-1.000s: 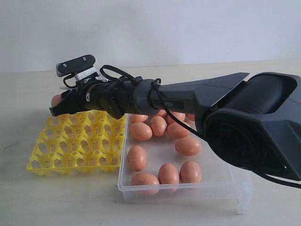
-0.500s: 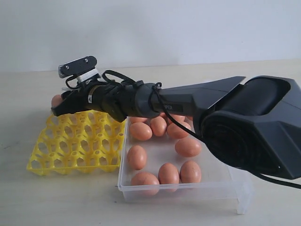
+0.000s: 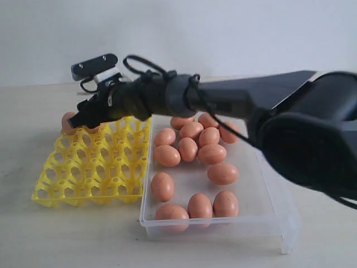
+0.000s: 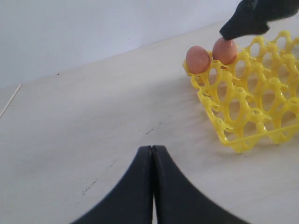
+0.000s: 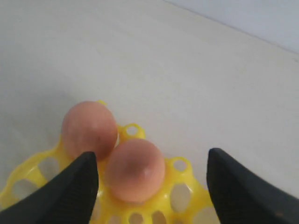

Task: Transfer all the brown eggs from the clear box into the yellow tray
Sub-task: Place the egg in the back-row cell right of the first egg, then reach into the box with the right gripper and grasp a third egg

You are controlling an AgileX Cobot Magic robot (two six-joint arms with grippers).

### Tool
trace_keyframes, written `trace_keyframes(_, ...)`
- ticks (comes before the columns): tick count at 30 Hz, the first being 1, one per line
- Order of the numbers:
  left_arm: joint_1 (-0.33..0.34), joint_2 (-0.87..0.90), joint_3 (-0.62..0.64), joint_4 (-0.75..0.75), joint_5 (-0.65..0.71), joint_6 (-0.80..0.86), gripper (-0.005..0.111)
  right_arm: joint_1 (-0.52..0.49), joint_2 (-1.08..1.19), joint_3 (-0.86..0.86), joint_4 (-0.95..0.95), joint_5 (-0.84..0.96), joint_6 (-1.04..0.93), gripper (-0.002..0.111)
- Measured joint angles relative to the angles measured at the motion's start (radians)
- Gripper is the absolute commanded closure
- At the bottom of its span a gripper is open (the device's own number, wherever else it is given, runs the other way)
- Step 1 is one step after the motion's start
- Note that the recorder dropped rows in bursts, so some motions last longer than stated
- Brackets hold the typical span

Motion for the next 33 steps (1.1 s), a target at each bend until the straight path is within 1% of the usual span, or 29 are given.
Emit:
trace_keyframes(5,0.0,0.0,0.0,0.0,0.0,0.0,0.107,-0.002,-0.188,0.022,-0.059,0.408,-0.003,0.044)
trace_keyframes(8,0.0,0.0,0.0,0.0,0.0,0.0,0.107,-0.017,-0.294,0.116,-0.068,0.576,-0.001,0.044)
trace_keyframes(11,0.0,0.0,0.0,0.0,0.0,0.0,0.107,-0.039,-0.413,0.267,-0.073,0.627,0.034,0.044)
trace_keyframes(14,0.0,0.0,0.0,0.0,0.0,0.0,0.107,-0.07,-0.528,0.433,-0.075,0.632,0.089,0.044)
trace_keyframes(17,0.0,0.0,0.0,0.0,0.0,0.0,0.107,-0.102,-0.627,0.597,-0.087,0.618,0.07,0.044)
trace_keyframes(19,0.0,0.0,0.0,0.0,0.0,0.0,0.107,-0.121,-0.67,0.678,-0.091,0.613,-0.013,0.044)
trace_keyframes(23,0.0,0.0,0.0,0.0,0.0,0.0,0.107,-0.152,-0.69,0.794,-0.064,0.613,-0.273,0.044)
trace_keyframes(26,0.0,0.0,0.0,0.0,0.0,0.0,0.107,-0.163,-0.678,0.816,-0.02,0.6,-0.458,0.044)
trace_keyframes(30,0.0,0.0,0.0,0.0,0.0,0.0,0.107,-0.163,-0.651,0.818,0.041,0.53,-0.725,0.044)
trace_keyframes(33,0.0,0.0,0.0,0.0,0.0,0.0,0.107,-0.163,-0.626,0.818,0.069,0.482,-0.869,0.044)
